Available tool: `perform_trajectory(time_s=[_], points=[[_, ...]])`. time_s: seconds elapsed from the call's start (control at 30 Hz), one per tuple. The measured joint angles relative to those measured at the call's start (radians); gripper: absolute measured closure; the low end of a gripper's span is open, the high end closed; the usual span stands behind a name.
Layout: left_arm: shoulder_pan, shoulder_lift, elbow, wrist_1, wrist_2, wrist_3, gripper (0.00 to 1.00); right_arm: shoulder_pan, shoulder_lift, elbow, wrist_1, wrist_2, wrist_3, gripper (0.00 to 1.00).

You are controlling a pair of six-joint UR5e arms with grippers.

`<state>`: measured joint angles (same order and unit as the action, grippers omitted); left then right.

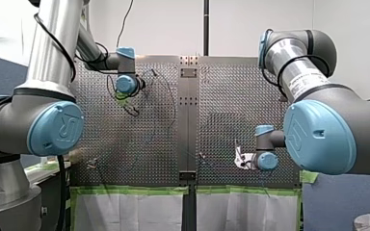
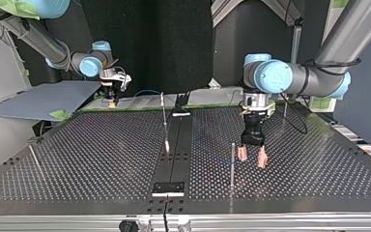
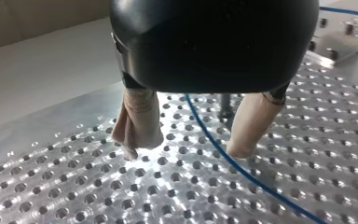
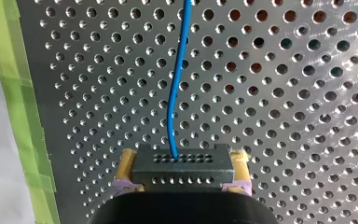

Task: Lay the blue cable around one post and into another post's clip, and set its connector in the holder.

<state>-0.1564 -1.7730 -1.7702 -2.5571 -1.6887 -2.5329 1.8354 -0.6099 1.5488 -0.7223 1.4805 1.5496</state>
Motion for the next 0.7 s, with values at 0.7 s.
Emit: perform_trajectory(time_s=[0.7], points=[[0.018, -0.044, 0.044, -0.024, 0.002, -0.204, 0.00, -0.011, -0.014, -0.003, 0.018, 0.012, -0.026, 1.00]])
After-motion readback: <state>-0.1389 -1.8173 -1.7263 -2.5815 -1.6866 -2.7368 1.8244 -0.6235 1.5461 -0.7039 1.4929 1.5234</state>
